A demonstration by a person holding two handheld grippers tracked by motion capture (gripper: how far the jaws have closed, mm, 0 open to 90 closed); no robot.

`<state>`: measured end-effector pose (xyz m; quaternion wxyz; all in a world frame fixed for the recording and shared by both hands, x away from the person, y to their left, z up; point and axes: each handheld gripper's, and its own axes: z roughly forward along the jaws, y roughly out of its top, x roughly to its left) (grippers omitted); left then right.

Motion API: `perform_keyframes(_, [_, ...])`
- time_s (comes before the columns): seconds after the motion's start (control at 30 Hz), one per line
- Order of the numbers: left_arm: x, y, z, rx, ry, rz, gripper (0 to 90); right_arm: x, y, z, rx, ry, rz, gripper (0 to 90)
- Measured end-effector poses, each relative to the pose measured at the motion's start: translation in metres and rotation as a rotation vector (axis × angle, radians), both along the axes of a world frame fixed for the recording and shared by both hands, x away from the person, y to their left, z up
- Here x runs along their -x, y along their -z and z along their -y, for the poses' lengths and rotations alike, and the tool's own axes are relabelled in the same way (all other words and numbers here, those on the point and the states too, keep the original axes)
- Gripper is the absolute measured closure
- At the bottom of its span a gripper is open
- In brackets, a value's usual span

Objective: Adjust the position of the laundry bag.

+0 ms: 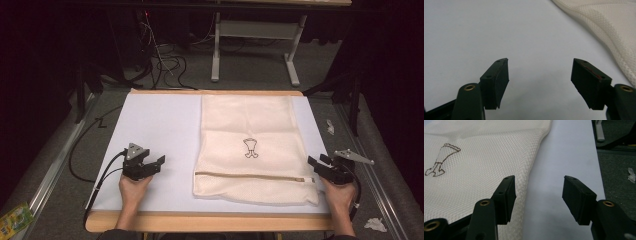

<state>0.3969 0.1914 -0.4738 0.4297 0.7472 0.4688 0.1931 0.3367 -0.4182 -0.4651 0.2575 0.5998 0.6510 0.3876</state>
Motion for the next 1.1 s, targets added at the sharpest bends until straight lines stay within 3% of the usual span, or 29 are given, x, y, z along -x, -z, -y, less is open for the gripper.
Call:
perform_keyframes(0.2, [0.002, -0.003, 0.010, -0.019, 0.027, -0.015, 31.0, 0.003, -0.002, -0.002, 0.004, -0.014, -0.015, 45.3])
perform_keyframes(0.4, [0.005, -0.012, 0.022, -0.009, 0.072, 0.007, 34.8, 0.006, -0.006, -0.006, 0.016, -0.020, -0.017, 46.3])
perform_keyframes(0.43, [0.005, -0.014, 0.027, 0.015, 0.106, -0.005, 37.2, 0.006, -0.007, -0.006, 0.016, -0.020, -0.022, 46.6])
perform_keyframes(0.6, [0.005, -0.017, 0.038, 0.028, 0.125, -0.032, 37.3, 0.008, -0.008, -0.006, 0.015, -0.032, -0.034, 48.2])
perform_keyframes(0.7, [0.005, -0.019, 0.049, 0.005, 0.140, -0.049, 37.6, 0.010, -0.009, -0.007, -0.010, -0.047, -0.054, 50.0])
perform_keyframes(0.87, [0.006, -0.022, 0.066, 0.014, 0.169, -0.058, 37.7, 0.009, -0.010, -0.011, -0.020, -0.063, -0.077, 54.8])
perform_keyframes(0.93, [0.005, -0.023, 0.069, 0.011, 0.174, -0.068, 38.1, 0.009, -0.010, -0.011, -0.017, -0.072, -0.074, 55.4])
perform_keyframes(0.97, [0.004, -0.024, 0.077, -0.011, 0.186, -0.067, 38.1, 0.009, -0.011, -0.013, -0.024, -0.072, -0.084, 56.1])
perform_keyframes(1.1, [0.002, -0.026, 0.089, -0.006, 0.203, -0.078, 37.1, 0.008, -0.012, -0.015, -0.016, -0.083, -0.101, 57.7])
